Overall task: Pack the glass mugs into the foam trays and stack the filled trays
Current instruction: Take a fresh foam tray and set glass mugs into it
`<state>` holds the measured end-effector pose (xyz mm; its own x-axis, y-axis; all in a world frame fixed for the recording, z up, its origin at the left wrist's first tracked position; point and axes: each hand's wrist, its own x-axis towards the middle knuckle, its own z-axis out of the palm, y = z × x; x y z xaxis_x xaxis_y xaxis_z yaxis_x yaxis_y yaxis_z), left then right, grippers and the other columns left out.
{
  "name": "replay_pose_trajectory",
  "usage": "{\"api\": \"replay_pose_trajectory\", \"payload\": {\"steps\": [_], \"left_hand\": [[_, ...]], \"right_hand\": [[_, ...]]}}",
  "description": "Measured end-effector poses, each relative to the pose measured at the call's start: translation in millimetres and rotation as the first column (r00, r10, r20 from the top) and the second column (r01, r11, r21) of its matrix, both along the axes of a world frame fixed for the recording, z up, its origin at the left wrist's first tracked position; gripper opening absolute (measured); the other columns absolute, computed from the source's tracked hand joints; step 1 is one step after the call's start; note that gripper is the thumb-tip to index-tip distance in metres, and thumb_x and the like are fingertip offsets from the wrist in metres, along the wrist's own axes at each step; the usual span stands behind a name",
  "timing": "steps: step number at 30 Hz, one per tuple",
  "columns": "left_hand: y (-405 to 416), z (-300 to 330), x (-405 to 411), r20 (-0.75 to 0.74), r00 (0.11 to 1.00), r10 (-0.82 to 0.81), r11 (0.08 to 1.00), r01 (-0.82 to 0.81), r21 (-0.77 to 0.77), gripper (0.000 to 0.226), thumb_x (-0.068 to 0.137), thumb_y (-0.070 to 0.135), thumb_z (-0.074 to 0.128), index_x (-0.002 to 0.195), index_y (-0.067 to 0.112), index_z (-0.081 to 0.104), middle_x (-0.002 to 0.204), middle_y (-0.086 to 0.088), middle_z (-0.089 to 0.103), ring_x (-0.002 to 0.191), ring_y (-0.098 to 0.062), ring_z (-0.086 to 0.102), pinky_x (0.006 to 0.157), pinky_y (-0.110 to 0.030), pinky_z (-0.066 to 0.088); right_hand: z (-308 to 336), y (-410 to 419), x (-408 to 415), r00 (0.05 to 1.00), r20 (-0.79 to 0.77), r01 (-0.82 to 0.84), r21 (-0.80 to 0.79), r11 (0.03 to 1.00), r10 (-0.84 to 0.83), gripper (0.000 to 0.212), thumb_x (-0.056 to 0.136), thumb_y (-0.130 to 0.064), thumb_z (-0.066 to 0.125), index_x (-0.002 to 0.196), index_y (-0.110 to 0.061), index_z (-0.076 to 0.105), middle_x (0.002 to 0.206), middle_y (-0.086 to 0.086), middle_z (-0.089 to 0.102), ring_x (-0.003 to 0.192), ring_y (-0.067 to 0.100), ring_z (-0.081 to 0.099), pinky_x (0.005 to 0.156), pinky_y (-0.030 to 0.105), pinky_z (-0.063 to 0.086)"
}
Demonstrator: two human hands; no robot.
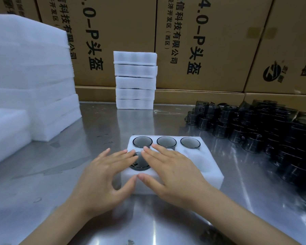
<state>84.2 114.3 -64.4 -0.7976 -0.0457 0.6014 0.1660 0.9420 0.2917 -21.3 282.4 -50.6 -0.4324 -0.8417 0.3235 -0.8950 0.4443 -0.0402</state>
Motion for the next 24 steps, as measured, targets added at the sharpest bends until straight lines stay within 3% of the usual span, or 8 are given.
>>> {"api": "replay_pose_trajectory", "payload": {"steps": [4,8,12,15,17,19,22,24], "left_hand": [[-1.7,-4.0,-1.8,0.002,0.999,-0.041,0.983,0.04,0.182,0.054,0.078,0.054,0.041,0.128,0.035,0.054,0.131,0.028,0.051,0.126,0.012,0.041,0.112,-0.023,0.023],[-10.6,-9.4,-14.9,0.005,0.996,-0.087,0.88,0.075,0.469,0.043,0.085,0.05,0.045,0.128,0.046,0.047,0.131,0.038,0.047,0.125,0.016,0.038,0.103,-0.007,0.028],[-24.0,-15.2,-38.3,0.05,0.995,-0.089,0.677,0.024,0.735,0.048,0.08,0.058,0.043,0.126,0.049,0.048,0.133,0.035,0.046,0.128,0.013,0.036,0.11,-0.024,0.027],[-25.7,-12.0,-57.0,0.102,0.987,-0.126,0.571,-0.012,0.821,0.053,0.083,0.047,0.056,0.134,0.036,0.046,0.141,0.016,0.046,0.132,-0.003,0.039,0.116,-0.037,0.024],[-24.5,-10.5,-66.3,0.113,0.984,-0.139,0.564,-0.016,0.826,0.054,0.083,0.043,0.061,0.134,0.03,0.048,0.137,0.013,0.05,0.129,-0.006,0.043,0.114,-0.037,0.028],[-23.1,-10.4,-71.6,0.113,0.985,-0.131,0.564,-0.02,0.826,0.054,0.079,0.044,0.061,0.13,0.029,0.052,0.129,0.019,0.055,0.123,-0.002,0.048,0.107,-0.027,0.034],[-23.0,-13.3,-73.9,0.088,0.989,-0.121,0.572,-0.003,0.82,0.025,0.09,0.021,0.059,0.11,0.036,0.057,0.099,0.035,0.064,0.099,0.019,0.055,0.076,-0.001,0.04],[-22.5,-14.3,-74.9,0.076,0.99,-0.121,0.582,0.008,0.813,0.027,0.092,0.013,0.054,0.104,0.037,0.057,0.09,0.04,0.064,0.086,0.023,0.056,0.064,0.002,0.04]], "right_hand": [[5.0,1.4,0.5,0.998,0.05,-0.028,-0.047,0.998,0.031,0.063,0.094,-0.061,0.027,0.148,-0.027,0.029,0.154,-0.015,0.026,0.144,0.004,0.008,0.116,0.029,0.01],[20.5,10.8,-16.4,0.996,0.078,0.065,-0.341,0.938,-0.04,0.055,0.091,-0.052,0.031,0.131,-0.023,0.055,0.133,-0.01,0.056,0.135,0.009,0.033,0.112,0.033,0.023],[24.4,36.3,-66.3,0.949,0.157,0.313,-0.594,0.742,-0.274,0.036,0.097,-0.035,0.043,0.122,-0.019,0.062,0.122,-0.005,0.062,0.12,0.014,0.046,0.095,0.022,0.03],[9.9,58.9,-104.7,0.851,0.277,0.518,-0.58,0.628,-0.446,0.035,0.098,-0.03,0.044,0.128,-0.019,0.056,0.131,-0.005,0.056,0.125,0.015,0.041,0.092,0.027,0.034],[-4.9,70.8,-122.6,0.788,0.303,0.605,-0.539,0.586,-0.536,0.036,0.097,-0.027,0.044,0.131,-0.017,0.051,0.137,-0.002,0.049,0.125,0.019,0.041,0.092,0.034,0.038],[-19.3,77.4,-136.7,0.741,0.304,0.661,-0.49,0.568,-0.599,0.039,0.096,-0.023,0.046,0.134,-0.015,0.047,0.142,0.0,0.044,0.125,0.021,0.041,0.093,0.037,0.039],[-27.8,76.2,-156.4,0.702,0.268,0.691,-0.481,0.54,-0.659,0.045,0.094,-0.02,0.047,0.138,-0.011,0.044,0.146,0.003,0.04,0.131,0.022,0.035,0.103,0.04,0.035],[-26.9,71.6,-169.4,0.694,0.207,0.68,-0.504,0.533,-0.689,0.047,0.093,-0.02,0.048,0.139,-0.01,0.042,0.146,0.004,0.04,0.133,0.023,0.034,0.105,0.041,0.032]]}}
